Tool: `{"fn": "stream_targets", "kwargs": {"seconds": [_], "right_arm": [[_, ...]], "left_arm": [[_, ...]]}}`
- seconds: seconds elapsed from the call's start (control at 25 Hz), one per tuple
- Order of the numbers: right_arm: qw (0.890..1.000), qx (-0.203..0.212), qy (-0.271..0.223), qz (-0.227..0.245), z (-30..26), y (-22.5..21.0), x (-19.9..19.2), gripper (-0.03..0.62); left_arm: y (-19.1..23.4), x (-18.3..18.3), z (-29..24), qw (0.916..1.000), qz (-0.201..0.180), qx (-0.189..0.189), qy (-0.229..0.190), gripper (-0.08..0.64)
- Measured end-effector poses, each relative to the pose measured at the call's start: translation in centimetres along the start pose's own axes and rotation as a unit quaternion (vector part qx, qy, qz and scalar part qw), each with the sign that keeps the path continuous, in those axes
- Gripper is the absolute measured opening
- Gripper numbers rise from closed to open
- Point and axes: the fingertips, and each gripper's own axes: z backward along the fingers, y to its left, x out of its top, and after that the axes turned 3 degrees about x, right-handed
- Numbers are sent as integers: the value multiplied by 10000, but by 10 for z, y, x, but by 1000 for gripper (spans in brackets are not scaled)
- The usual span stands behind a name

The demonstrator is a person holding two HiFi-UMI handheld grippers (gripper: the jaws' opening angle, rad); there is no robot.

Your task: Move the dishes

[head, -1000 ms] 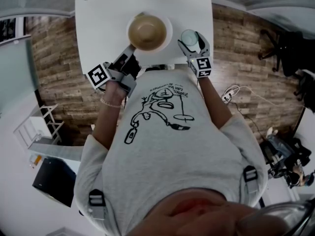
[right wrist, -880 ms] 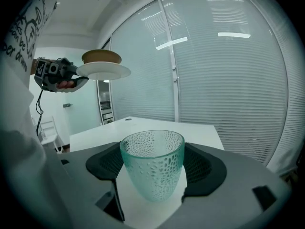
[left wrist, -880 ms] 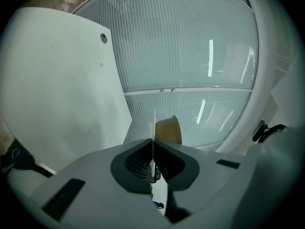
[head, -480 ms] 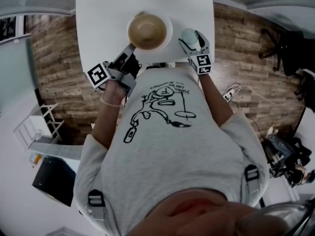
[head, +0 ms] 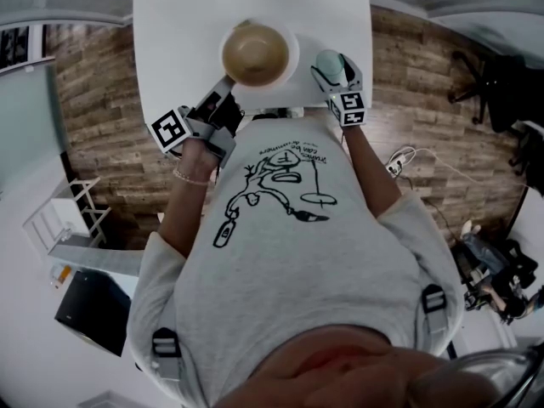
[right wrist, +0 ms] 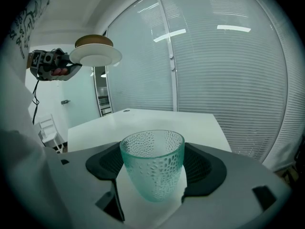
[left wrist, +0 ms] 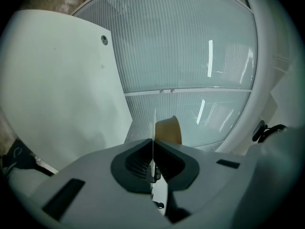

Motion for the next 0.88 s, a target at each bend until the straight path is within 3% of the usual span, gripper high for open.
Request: {"fn": "stream_targets", "kwargs": {"seconds": [0.44, 0.88], "right_arm": [[10000, -15, 31, -14, 6, 2, -10, 390], [9992, 26, 373, -127, 6, -4, -23, 391]], "left_arm": [[2, 2, 3, 10000, 21, 27, 36, 9], [5, 2, -11, 10000, 31, 45, 82, 9]]}}
